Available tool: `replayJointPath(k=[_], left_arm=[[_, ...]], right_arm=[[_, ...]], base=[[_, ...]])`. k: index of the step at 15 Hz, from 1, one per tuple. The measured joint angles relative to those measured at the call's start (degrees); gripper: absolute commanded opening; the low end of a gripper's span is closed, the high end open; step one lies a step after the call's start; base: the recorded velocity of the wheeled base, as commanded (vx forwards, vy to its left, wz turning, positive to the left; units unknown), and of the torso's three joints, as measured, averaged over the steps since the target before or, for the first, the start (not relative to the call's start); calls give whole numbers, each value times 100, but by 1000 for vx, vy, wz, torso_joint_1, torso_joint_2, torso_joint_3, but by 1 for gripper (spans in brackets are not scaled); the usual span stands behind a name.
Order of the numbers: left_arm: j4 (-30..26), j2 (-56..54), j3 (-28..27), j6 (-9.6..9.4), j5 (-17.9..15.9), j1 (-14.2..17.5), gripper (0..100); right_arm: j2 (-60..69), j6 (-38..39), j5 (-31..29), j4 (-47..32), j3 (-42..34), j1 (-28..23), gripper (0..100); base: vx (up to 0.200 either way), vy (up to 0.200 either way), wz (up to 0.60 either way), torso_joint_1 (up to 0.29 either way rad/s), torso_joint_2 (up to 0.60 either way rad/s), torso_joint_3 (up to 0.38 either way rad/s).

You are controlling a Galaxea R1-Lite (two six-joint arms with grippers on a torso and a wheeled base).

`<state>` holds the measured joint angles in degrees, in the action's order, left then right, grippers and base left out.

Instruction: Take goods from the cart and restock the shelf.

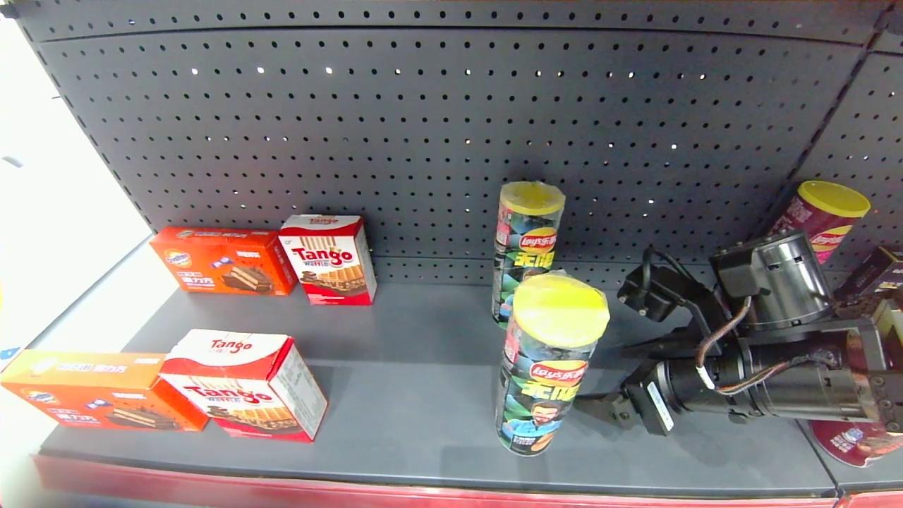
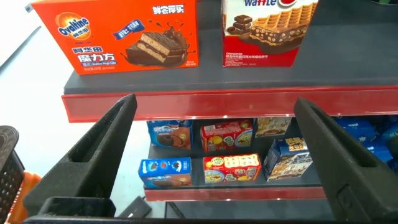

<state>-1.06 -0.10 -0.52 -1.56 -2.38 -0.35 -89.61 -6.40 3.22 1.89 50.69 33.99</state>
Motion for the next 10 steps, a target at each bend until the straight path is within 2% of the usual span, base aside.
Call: replayJointPath(k=[10], left_arm=[[-5, 2, 0, -2, 0, 0, 100]], right_arm=[[605, 9, -5, -6, -386, -135, 100]], base=[[0, 0, 0, 0, 0, 0]])
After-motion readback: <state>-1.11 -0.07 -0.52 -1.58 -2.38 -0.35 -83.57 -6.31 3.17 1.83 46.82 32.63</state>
